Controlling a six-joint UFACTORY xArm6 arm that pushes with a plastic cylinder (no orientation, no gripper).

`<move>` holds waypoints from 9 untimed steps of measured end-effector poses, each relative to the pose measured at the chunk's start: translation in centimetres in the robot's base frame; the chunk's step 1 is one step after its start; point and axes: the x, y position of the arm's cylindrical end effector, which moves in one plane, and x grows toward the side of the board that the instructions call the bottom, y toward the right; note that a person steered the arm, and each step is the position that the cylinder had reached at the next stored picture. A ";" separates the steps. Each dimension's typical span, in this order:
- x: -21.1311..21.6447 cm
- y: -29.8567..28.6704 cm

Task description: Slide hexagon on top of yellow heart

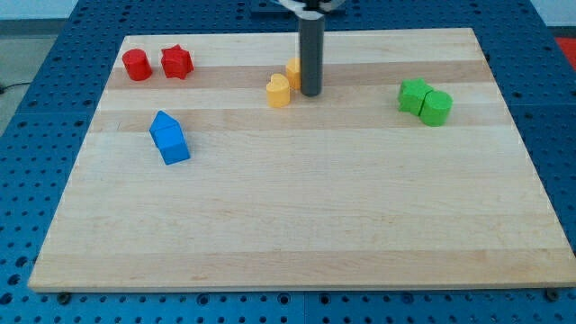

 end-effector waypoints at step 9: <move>-8.7 -2.8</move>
